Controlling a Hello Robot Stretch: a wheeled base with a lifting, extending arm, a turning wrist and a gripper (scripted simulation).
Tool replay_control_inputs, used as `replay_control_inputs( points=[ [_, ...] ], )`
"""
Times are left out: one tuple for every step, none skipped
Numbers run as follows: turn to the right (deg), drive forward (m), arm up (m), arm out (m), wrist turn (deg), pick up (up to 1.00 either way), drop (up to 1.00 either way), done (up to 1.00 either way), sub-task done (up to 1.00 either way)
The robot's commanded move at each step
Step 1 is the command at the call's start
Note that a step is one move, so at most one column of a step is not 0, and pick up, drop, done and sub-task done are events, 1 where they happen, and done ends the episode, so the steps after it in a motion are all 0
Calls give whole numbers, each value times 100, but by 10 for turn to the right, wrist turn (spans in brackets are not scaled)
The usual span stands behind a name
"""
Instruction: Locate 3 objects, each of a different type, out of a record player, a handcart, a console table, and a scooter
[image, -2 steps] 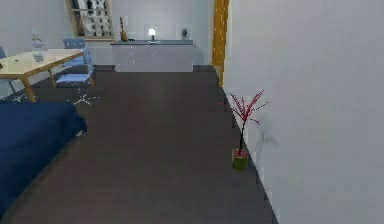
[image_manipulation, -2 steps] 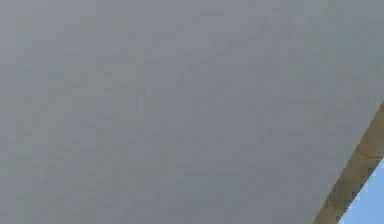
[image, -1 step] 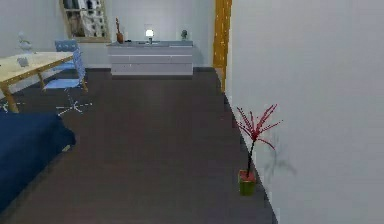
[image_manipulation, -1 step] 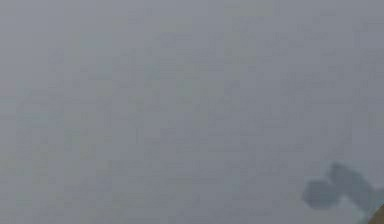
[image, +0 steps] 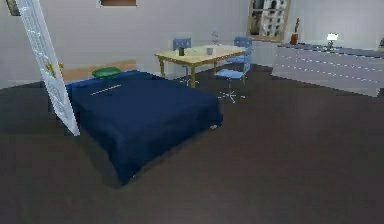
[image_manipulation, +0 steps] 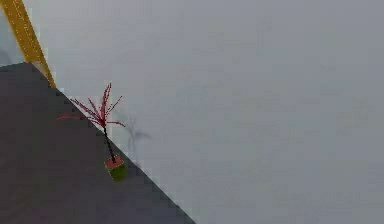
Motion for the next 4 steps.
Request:
replay_control_inputs(
  points=[
    [-420, 0, 0, 0, 0, 0, 0, 0, 0],
    [0, 100, 0, 0, 0, 0, 0, 0, 0],
    [-30, 0, 0, 0, 0, 0, 0, 0, 0],
    [0, 100, 0, 0, 0, 0, 0, 0, 0]
  ],
)
